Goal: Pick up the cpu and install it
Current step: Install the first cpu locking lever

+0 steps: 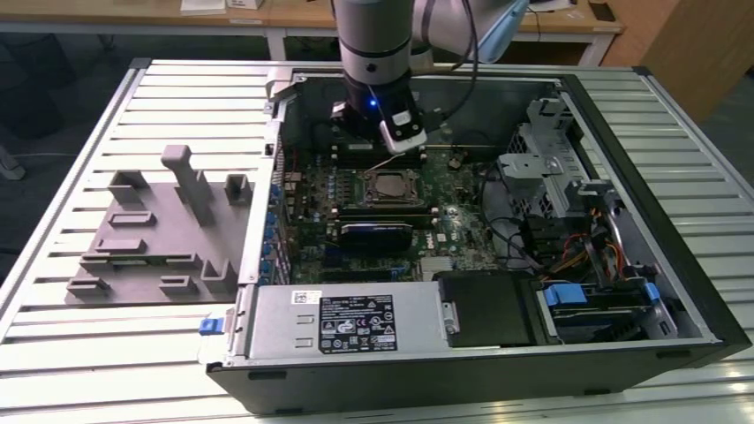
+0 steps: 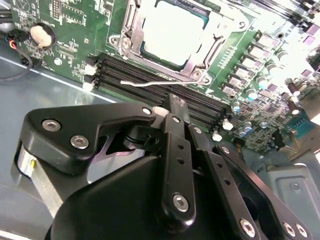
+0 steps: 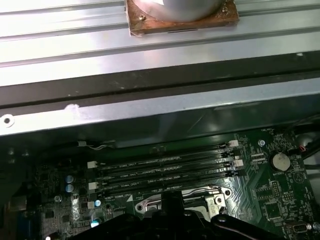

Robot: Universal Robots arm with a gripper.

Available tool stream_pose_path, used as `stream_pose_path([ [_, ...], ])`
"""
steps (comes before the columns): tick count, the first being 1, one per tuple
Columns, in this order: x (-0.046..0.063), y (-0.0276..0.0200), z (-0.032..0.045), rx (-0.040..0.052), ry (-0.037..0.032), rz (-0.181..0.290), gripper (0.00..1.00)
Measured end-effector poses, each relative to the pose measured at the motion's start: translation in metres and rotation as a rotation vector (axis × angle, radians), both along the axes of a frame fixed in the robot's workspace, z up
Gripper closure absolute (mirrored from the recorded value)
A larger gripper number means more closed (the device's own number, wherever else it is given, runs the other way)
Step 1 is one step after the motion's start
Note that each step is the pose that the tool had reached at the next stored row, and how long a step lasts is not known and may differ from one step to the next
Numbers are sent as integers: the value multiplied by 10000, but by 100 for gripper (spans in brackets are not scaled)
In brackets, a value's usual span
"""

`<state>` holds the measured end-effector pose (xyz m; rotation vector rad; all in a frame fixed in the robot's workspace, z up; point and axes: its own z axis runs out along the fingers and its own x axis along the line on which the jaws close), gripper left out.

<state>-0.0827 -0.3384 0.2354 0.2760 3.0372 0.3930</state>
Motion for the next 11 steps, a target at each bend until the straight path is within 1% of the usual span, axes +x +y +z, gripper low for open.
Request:
stream_pose_path([
  [11,52,0,-78,-13,1,-506,89],
])
